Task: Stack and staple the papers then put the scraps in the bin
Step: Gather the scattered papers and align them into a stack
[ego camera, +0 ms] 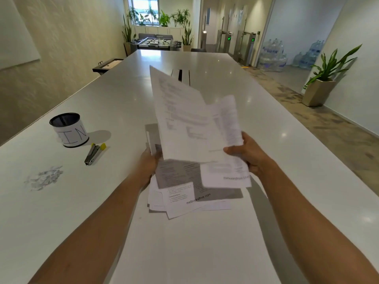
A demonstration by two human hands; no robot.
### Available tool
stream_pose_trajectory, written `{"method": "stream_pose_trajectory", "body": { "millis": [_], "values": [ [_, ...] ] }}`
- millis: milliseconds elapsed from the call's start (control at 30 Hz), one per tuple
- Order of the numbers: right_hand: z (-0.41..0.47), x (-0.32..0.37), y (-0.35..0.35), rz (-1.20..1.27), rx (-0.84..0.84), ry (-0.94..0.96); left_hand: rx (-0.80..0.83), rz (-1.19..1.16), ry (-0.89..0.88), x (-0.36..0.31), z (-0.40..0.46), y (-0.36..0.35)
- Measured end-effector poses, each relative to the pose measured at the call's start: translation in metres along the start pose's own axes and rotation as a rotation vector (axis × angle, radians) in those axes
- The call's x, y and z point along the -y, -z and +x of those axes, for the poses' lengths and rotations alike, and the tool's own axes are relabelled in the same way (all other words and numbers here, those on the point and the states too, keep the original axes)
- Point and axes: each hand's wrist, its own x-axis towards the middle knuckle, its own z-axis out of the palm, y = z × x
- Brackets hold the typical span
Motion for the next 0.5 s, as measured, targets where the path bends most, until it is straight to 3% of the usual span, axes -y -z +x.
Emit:
{"method": "stream_pose_trajectory", "body": {
  "millis": [100, 233, 300, 400, 500],
  "values": [
    [-0.004, -0.02, -0.01, -0.116, 0.029, -0.094, -0.05, -0.177, 0.125, -0.009, -0.005, 0.0],
    [-0.007, -0.032, -0.019, -0.22, 0.035, -0.142, 0.211, -0.387, 0.099, -0.01, -0.001, 0.005],
    [-0.007, -0.033, -0.024, -0.279, 0.042, -0.132, 0.235, -0.341, 0.102, -0.012, -0.005, 0.004],
    [-0.002, -0.033, -0.031, -0.333, 0.071, -0.092, 0.115, -0.165, 0.068, -0.008, -0.006, 0.001],
    [0.0, -0.031, -0.035, -0.477, -0.023, -0.067, 0.046, -0.034, 0.019, -0.003, -0.005, -0.001]
  ]
}}
